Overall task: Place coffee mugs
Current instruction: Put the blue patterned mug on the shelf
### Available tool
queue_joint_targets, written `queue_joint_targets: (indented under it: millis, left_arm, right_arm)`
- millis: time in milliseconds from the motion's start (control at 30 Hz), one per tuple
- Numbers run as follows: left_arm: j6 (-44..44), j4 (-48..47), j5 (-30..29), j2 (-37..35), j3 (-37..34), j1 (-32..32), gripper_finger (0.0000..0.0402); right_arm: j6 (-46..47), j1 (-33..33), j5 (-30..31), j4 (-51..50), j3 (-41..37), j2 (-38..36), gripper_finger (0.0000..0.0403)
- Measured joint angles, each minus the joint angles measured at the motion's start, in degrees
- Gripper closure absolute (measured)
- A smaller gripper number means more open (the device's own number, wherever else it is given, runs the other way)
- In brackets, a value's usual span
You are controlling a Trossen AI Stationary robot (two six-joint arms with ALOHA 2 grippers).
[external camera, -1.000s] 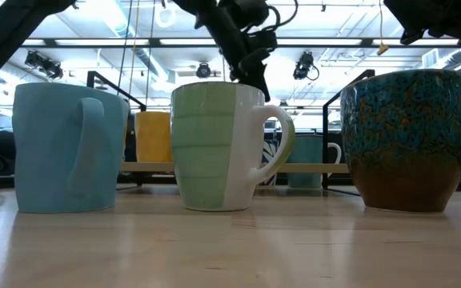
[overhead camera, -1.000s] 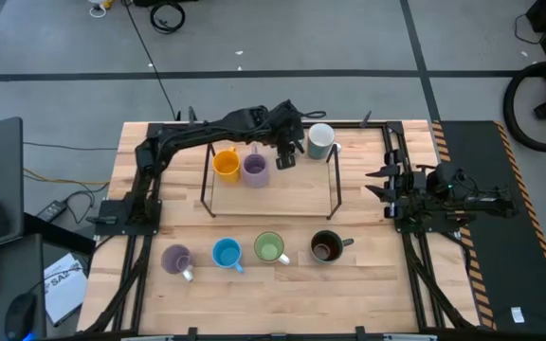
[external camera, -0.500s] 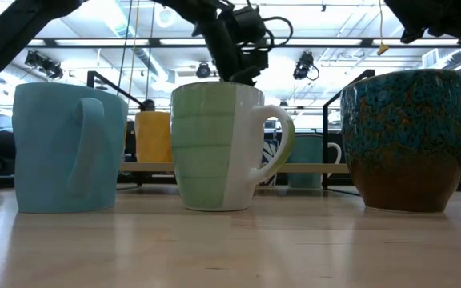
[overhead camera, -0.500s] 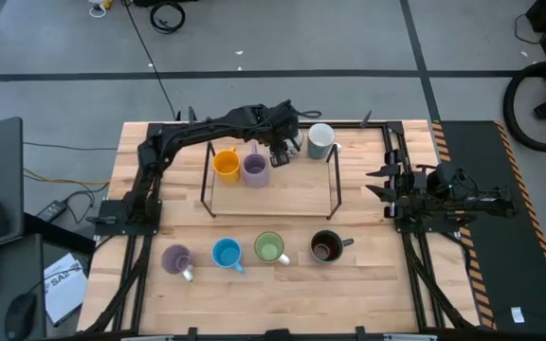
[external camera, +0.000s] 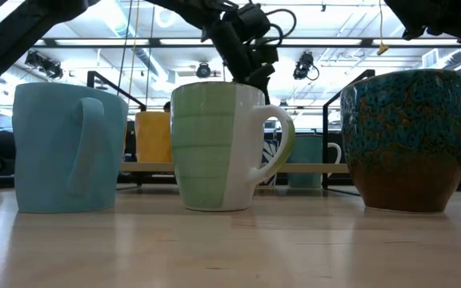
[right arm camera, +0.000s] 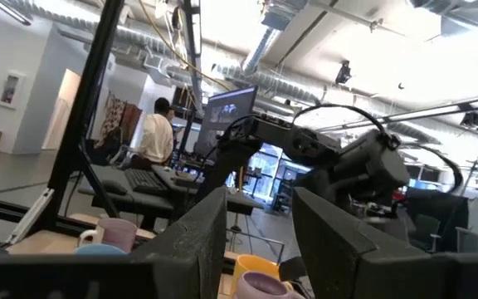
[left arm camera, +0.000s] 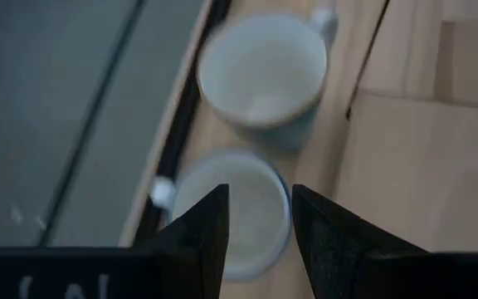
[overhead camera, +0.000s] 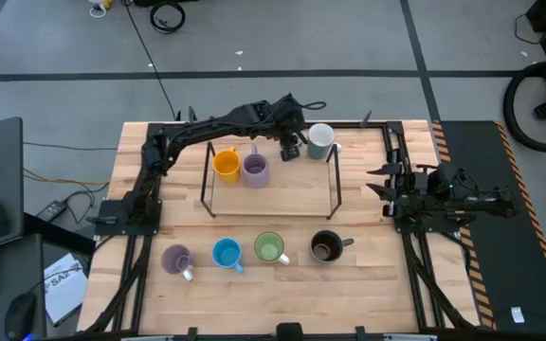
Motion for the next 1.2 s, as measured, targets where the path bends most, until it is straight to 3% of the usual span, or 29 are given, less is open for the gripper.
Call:
queue_joint_targets:
  millis: [467, 833, 1200]
  left_arm:
    - [2.9, -3.2, 0.1, 6.3, 0.0, 0.3, 0.0274]
    - [4.3, -4.4, 4.0, 6.7, 0.0, 1.2, 0.0276]
    - [4.3, -5.7, 3.9, 9.1, 0.0, 1.6, 0.0284]
  right_arm:
    - [0.5, 0.0, 0.5, -1.4, 0.0, 0.0, 0.0259]
    - [2.0, 0.0, 0.5, -1.6, 0.0, 0.0, 0.0259]
    - [2.1, 0.0, 0.1, -1.6, 0.0, 0.0, 0.0259]
